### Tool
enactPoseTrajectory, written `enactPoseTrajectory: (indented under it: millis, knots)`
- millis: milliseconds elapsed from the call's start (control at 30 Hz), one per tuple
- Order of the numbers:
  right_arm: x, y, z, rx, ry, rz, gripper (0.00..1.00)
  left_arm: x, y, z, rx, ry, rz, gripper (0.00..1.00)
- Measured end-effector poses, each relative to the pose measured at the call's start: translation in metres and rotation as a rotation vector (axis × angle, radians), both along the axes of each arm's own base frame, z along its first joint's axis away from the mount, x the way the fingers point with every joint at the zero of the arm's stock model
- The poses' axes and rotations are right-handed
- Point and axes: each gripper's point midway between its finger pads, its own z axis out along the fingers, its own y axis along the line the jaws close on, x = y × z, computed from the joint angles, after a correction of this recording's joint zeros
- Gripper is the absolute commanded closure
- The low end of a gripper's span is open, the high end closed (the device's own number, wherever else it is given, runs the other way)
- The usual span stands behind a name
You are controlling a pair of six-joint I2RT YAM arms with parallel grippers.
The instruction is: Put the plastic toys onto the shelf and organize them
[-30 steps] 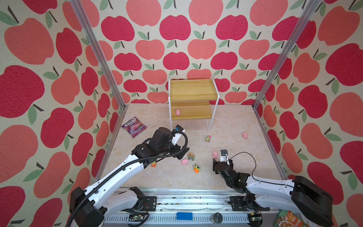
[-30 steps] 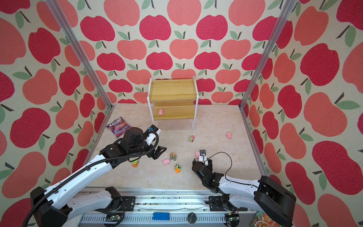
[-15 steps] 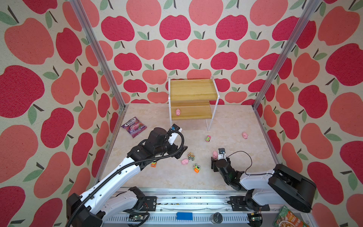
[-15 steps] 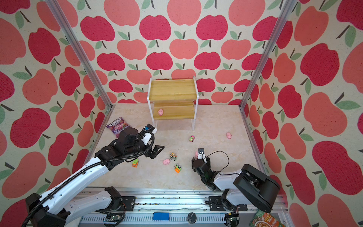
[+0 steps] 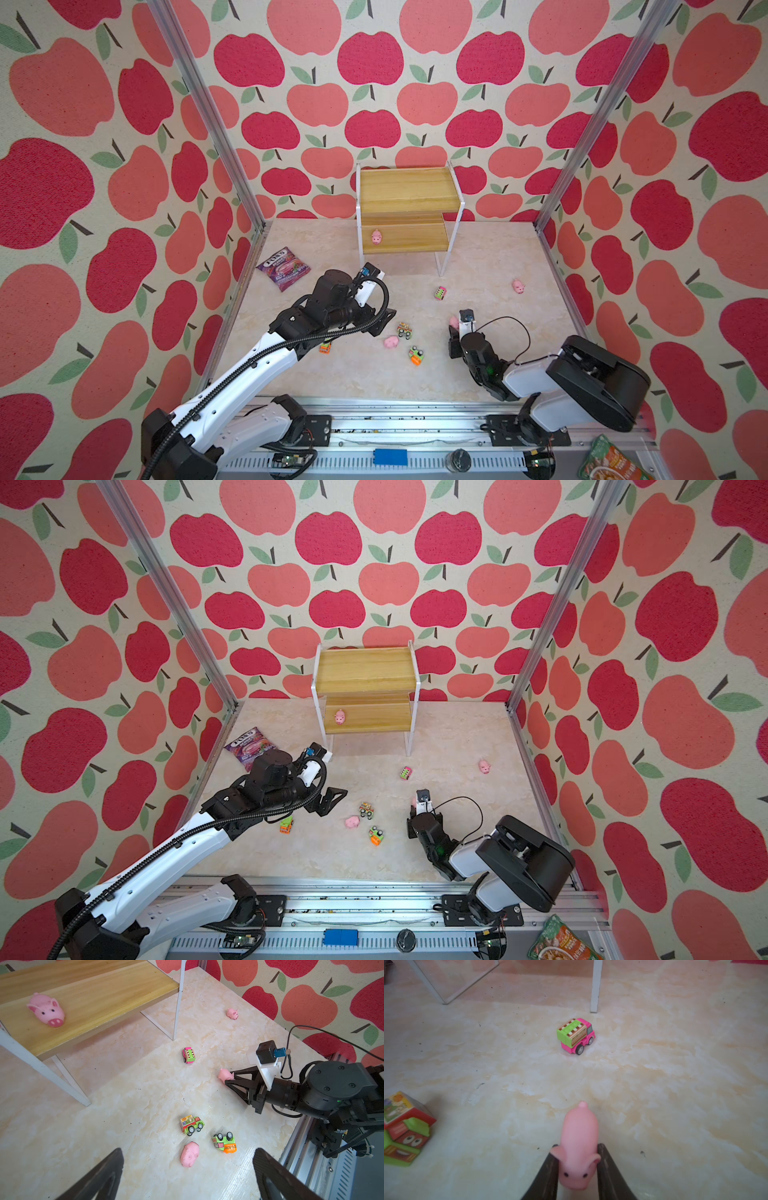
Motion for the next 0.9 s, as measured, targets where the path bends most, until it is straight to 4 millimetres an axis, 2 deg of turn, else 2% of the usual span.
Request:
enactPoseTrajectory:
  millis: [200, 300, 433, 600, 767, 900]
  knots:
    - [0.014, 0.021, 0.089, 0.105, -0.107, 0.066, 0.73, 0.011, 0.012, 0.000, -0.008, 0.006, 0.042, 0.01]
    - [0.015, 0.030, 0.113, 0.113, -0.115, 0.115, 0.73, 0.021, 0.025, 0.001, -0.015, 0.012, 0.096, 0.01]
    - [0.016, 0.049, 0.124, 0.089, -0.086, 0.193, 0.73, 0.038, 0.051, 0.004, -0.034, 0.014, 0.196, 0.01]
    - [0.028, 0.083, 0.139, 0.073, -0.069, 0.284, 0.73, 0.052, 0.081, 0.010, -0.048, 0.002, 0.305, 0.01]
    - [0.047, 0.114, 0.138, 0.056, -0.057, 0.333, 0.73, 0.062, 0.104, 0.011, -0.054, 0.002, 0.390, 0.01]
    - [0.065, 0.134, 0.137, 0.050, -0.061, 0.343, 0.73, 0.066, 0.113, 0.010, -0.051, 0.000, 0.422, 0.01]
